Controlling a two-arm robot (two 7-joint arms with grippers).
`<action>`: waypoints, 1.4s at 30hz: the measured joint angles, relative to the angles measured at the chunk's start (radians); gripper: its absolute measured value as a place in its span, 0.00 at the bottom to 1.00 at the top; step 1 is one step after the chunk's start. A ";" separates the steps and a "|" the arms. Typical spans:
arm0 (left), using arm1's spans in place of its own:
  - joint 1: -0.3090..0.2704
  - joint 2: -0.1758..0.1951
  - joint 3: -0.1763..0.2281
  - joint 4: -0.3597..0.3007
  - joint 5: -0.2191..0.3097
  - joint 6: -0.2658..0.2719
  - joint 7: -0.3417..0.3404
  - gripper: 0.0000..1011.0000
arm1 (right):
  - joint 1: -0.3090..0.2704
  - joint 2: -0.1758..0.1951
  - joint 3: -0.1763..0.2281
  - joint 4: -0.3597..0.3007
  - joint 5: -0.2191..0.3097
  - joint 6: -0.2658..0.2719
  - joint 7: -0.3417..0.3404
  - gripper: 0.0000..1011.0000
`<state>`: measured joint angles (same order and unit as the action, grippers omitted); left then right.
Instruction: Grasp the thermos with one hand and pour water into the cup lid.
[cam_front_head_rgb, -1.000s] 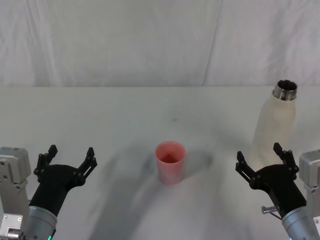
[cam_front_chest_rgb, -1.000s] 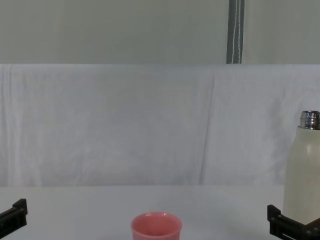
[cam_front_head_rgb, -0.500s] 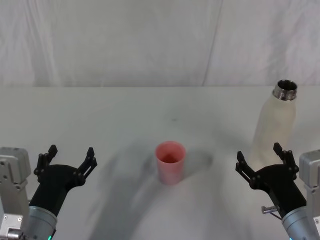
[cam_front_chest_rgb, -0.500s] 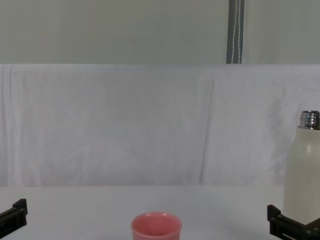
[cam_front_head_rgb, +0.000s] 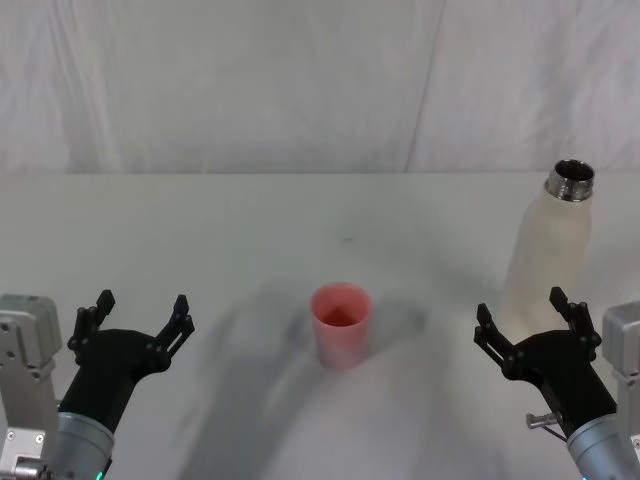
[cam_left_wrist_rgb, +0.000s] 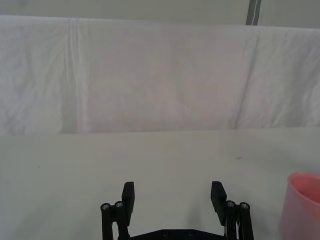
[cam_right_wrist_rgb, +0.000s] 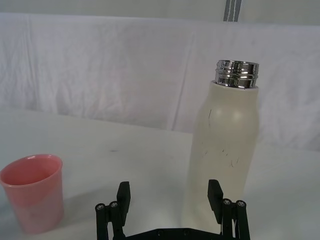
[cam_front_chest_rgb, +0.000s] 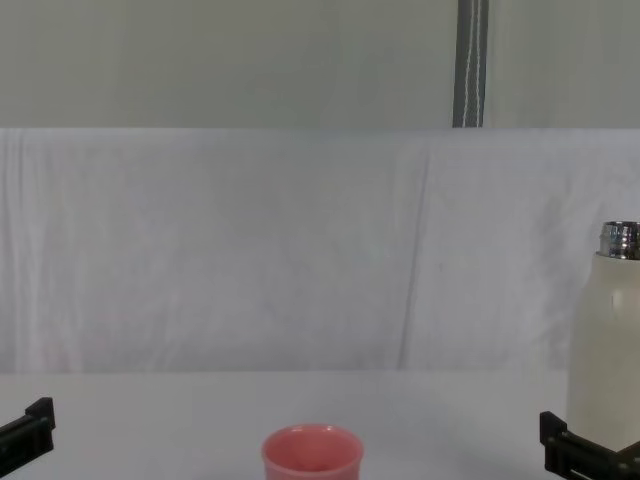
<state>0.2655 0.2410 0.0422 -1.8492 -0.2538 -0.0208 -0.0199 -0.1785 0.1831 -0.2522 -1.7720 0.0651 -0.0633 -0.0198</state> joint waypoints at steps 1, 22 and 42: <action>0.000 0.000 0.000 0.000 0.000 0.000 0.000 0.99 | -0.002 -0.001 0.005 -0.001 0.000 0.002 0.010 0.99; 0.000 0.000 0.000 0.000 0.000 0.000 0.000 0.99 | -0.033 -0.028 0.076 0.022 0.041 -0.016 0.115 0.99; 0.000 0.000 0.000 0.000 0.000 0.000 0.000 0.99 | 0.054 -0.098 0.128 0.129 0.077 -0.042 0.141 0.99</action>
<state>0.2655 0.2409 0.0422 -1.8492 -0.2538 -0.0208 -0.0199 -0.1245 0.0851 -0.1241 -1.6430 0.1425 -0.1057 0.1207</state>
